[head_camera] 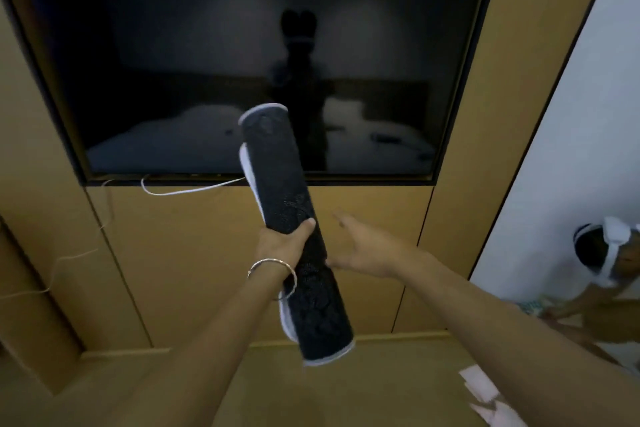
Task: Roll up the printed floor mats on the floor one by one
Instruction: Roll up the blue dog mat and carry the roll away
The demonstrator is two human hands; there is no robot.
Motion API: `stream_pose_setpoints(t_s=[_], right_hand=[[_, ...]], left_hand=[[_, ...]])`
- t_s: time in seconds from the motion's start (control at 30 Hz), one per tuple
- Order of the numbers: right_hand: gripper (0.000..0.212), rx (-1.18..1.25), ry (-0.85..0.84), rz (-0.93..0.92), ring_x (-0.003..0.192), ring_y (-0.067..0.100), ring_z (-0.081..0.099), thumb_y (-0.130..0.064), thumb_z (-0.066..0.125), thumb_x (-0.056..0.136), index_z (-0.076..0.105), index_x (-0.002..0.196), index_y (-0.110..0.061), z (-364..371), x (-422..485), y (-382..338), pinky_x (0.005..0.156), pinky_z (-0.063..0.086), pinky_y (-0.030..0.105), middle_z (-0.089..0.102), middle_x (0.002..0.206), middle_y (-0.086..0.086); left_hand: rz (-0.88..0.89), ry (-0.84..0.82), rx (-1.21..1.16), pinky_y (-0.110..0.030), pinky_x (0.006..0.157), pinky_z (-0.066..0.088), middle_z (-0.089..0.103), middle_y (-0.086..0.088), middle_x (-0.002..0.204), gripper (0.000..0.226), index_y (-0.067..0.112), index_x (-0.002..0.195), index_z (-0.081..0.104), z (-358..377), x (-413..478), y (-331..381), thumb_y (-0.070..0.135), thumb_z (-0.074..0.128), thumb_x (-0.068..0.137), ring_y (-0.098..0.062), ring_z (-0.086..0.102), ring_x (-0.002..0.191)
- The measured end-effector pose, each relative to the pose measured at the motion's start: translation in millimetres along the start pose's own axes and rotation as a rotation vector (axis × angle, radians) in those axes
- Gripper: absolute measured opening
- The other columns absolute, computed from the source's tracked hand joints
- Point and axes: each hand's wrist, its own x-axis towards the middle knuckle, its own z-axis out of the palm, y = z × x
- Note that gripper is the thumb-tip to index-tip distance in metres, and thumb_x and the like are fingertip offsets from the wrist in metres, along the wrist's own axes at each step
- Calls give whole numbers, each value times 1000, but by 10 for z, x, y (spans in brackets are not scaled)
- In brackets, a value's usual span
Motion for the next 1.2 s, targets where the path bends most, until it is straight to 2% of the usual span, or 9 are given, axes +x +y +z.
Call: stream_pose_setpoints(t_s=[0.1,0.2,0.3,0.4,0.47,0.7,0.8,0.9,1.2], right_hand=[[97,70,-98,35,118,28,49,-50,74,72,13,146,-37,253,327,271,96,45,45,42,131,1],[114,56,-90,116,108,29,53,-55,79,62,-1,143,-46,351,636,522,90,49,44,44,125,4],[110,-33,-81,112,97,28,56,-49,79,64,2,141,-44,303,900,795,81,53,43,47,117,6],[106,-118,-82,53,94,26,56,-47,76,66,2,142,-42,262,1159,1087,77,54,43,47,115,6],[106,-174,-93,13,94,26,56,-48,75,66,2,143,-40,251,1382,1285,77,54,43,47,115,5],[106,-225,-188,-174,99,26,54,-49,72,70,-1,145,-37,368,2146,2006,78,51,41,45,119,5],[104,-198,-248,-237,103,26,53,-53,70,72,-1,146,-37,491,2383,2465,76,50,37,44,122,5],[103,-191,-343,-285,103,25,54,-56,68,74,-1,147,-36,686,2590,2745,74,51,37,43,123,3],[104,-235,-461,-323,100,26,54,-50,71,72,2,147,-33,2194,3270,3471,70,50,35,46,120,4]], left_hand=[[-138,-56,-331,-41,88,53,67,-8,105,65,9,111,59,361,353,-26,50,79,64,-27,65,91],[-277,-108,-435,-45,89,52,64,-10,104,51,10,109,53,670,609,-94,44,73,76,-29,63,92],[-330,-93,-442,-47,86,53,65,-9,107,57,10,110,55,921,821,-185,51,72,74,-27,64,92],[-342,-63,-431,-32,66,54,66,-6,102,52,12,108,56,1128,1011,-259,52,69,77,-20,64,85],[-336,-18,-425,-27,60,50,66,-5,99,48,12,105,56,1257,1156,-274,50,68,78,-19,64,84],[-398,225,-466,-31,68,54,65,-2,91,49,10,104,56,1823,1702,-483,46,72,76,-17,63,81],[-451,266,-490,-34,69,56,65,-5,102,46,11,108,55,2166,1829,-646,42,73,78,-22,63,93],[-520,326,-490,-31,60,56,62,-7,114,51,12,116,53,2372,1962,-926,41,72,78,-24,60,103],[-707,342,-431,-26,59,52,64,-2,112,57,16,117,55,2705,2696,-2597,50,71,75,-19,62,103]])
